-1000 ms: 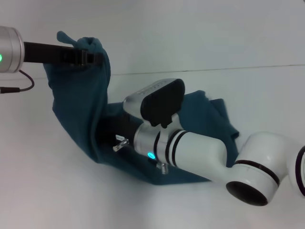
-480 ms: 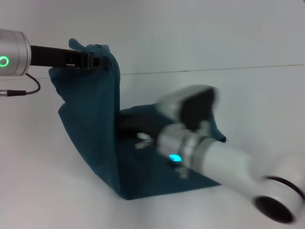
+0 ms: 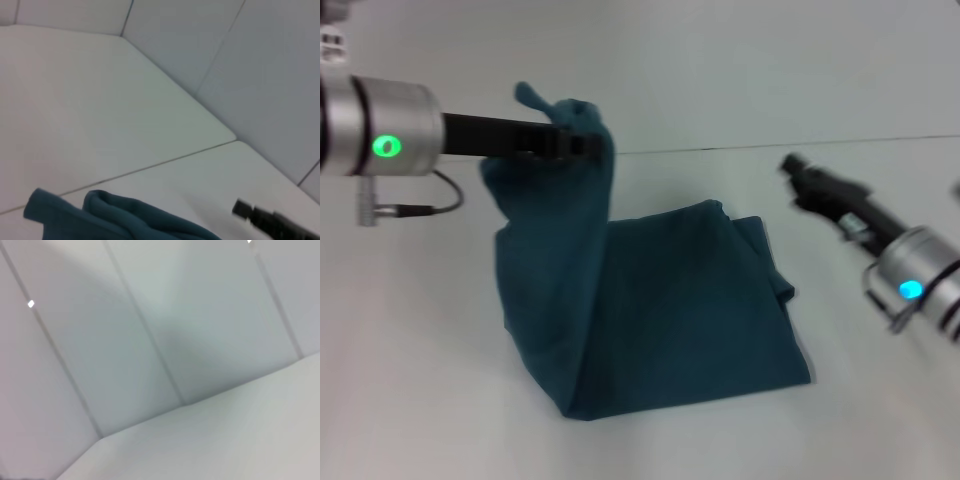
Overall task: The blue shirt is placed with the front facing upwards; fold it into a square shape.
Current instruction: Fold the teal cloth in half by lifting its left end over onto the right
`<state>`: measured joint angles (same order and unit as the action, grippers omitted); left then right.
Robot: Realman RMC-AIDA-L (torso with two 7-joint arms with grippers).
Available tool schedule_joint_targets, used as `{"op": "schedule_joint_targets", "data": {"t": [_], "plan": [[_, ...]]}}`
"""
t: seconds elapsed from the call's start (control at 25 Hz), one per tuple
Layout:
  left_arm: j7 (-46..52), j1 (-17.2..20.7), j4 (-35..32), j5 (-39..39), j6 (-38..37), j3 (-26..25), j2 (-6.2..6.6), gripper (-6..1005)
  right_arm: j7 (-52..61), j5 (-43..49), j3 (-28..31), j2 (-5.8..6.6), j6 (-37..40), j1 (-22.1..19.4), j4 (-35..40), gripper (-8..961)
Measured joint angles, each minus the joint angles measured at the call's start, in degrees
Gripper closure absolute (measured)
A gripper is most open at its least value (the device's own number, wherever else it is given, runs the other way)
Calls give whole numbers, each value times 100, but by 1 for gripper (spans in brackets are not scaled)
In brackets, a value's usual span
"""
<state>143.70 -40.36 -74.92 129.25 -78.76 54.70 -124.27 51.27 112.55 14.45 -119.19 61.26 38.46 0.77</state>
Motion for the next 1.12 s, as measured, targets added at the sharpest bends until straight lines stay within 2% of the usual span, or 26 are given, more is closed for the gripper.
{"op": "schedule_joint_targets", "data": {"t": [0.04,0.24,0.44,0.48,0.52,0.72,0.92,1.12], "plan": [[4,25,267,-287,339,302,-1,895,192,1,-5,-5,63,-5,217,938],[6,70,668,-785,972,980,-21,895,630,-1,-17,-8,133,-23,916,936],[-31,154,1248,-1341,2197,2241,-28,895,724,-3,-42,32,91,-38,1072,935],[-31,154,1248,-1341,2197,2241,-28,895,731,-4,-49,36,83,-42,1076,935],[-144,154,1590,-1630,2908,2796,-27,895,733,-5,-55,38,70,-44,1079,935],[-854,34,2251,-2633,3998,3725,-35,894,735,-5,-64,40,-2,-35,1087,934],[-1840,-67,2676,-3963,4428,4441,-36,894,775,0,-71,43,-93,-31,1089,933],[-2186,-4,2592,-4437,4462,4771,-36,844,908,24,-102,45,-137,-52,1094,931]]}}
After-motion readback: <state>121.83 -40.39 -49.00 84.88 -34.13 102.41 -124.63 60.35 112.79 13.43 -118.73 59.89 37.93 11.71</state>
